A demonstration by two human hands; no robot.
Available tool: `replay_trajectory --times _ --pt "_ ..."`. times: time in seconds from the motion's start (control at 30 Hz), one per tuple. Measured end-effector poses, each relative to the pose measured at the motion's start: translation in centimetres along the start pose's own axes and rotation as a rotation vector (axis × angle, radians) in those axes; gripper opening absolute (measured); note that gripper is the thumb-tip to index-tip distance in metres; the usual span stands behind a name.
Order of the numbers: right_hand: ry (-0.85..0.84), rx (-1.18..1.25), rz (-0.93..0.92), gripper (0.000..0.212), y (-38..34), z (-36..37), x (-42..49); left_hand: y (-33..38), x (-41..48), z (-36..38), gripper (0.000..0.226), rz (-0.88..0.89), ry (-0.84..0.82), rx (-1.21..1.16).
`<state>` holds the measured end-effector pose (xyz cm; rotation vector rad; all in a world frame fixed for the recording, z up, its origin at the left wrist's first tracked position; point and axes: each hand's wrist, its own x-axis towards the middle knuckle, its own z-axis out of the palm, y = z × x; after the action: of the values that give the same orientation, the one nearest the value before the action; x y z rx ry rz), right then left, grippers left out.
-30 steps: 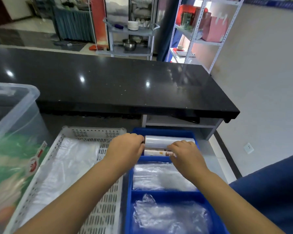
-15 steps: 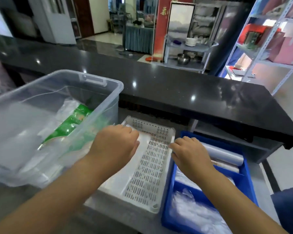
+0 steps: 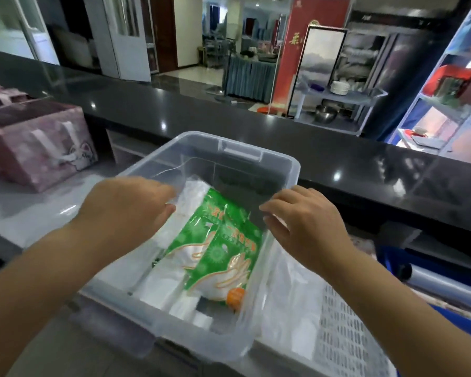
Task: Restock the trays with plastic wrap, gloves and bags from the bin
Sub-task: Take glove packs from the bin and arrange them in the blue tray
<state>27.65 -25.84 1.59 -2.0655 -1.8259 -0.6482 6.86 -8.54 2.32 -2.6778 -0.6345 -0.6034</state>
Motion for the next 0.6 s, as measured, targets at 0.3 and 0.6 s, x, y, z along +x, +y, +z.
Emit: replay_trajectory --times 0.3,0.6 --pt "-0.734 -0.169 -0.226 0.035 -5.3 11.3 12.5 -10.9 -0.6 4.6 0.029 0.178 -0.147 -0.004" --pt "-1.138 -0.427 -0.376 0.050 -5.3 17.3 12.5 -11.8 -0.3 8.0 0.032 0.252 -0.266 -0.168"
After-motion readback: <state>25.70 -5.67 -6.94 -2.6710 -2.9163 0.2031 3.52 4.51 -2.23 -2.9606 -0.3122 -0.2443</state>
